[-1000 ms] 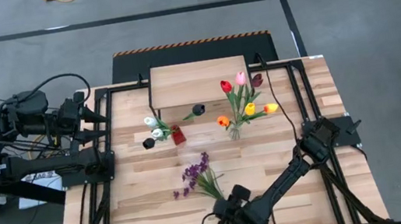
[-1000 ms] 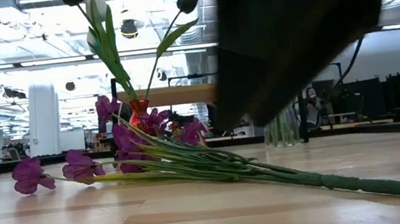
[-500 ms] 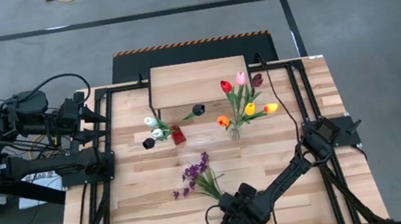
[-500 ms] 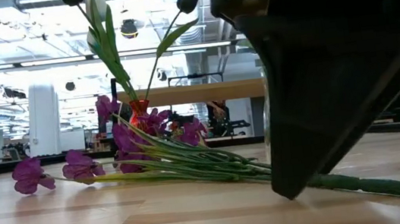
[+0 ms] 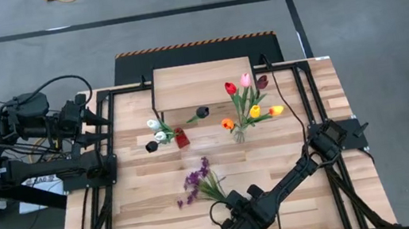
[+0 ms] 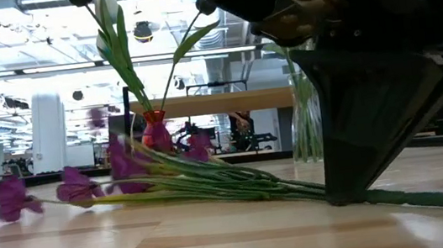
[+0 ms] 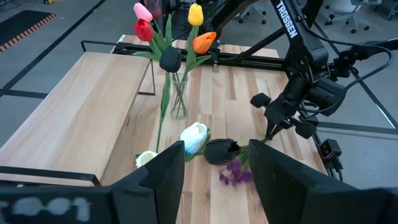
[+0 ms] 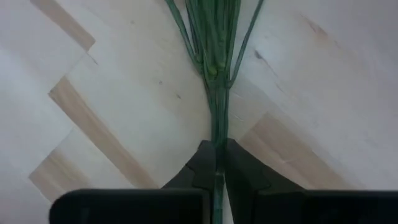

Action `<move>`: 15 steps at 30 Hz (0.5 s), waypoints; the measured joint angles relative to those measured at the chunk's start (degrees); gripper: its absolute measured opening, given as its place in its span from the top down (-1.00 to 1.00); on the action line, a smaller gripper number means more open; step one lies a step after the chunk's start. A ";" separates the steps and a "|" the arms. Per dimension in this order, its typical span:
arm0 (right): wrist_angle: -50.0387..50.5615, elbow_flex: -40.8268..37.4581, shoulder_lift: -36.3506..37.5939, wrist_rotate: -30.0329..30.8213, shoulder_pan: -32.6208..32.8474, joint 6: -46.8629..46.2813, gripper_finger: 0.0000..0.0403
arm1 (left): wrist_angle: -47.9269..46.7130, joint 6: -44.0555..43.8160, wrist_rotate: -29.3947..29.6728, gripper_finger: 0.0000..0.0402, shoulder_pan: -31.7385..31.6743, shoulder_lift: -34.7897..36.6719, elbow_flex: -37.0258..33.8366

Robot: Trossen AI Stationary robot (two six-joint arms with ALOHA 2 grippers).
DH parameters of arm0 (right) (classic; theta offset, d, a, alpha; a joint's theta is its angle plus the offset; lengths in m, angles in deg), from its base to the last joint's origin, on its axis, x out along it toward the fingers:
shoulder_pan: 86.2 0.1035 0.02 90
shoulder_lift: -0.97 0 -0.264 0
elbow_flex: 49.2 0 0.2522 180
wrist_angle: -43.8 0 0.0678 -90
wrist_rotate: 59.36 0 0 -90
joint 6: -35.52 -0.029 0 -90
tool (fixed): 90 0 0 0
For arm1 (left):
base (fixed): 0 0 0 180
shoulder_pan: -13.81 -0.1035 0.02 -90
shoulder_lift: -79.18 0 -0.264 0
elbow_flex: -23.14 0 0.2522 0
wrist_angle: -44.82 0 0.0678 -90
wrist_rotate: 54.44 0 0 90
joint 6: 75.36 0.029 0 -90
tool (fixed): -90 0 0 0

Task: Pick and place flowers into a vace then onto a shelf
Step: Put the purple flowers into the red vase

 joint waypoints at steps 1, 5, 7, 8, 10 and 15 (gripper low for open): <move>0.04 0.00 0.00 -0.05 -0.10 -0.56 0.93 | 0.00 0.00 0.00 0.17 0.01 0.00 0.00; 1.08 0.51 0.00 0.22 -0.23 -3.92 0.96 | -0.63 0.00 0.00 0.17 0.01 0.00 0.00; 2.68 2.25 -0.47 0.36 -0.19 -2.72 0.97 | -1.16 0.00 0.00 0.17 0.01 0.00 0.00; 3.36 3.20 -0.71 0.42 -0.18 -1.59 0.97 | -1.46 -0.01 0.00 0.17 0.01 0.00 0.00; 4.49 5.28 -1.00 0.53 -0.11 1.53 0.98 | -1.71 -0.02 0.00 0.17 0.02 0.00 0.00; 7.36 11.48 -1.90 0.76 0.53 8.46 0.99 | -2.12 -0.02 -0.46 0.17 0.01 0.00 0.00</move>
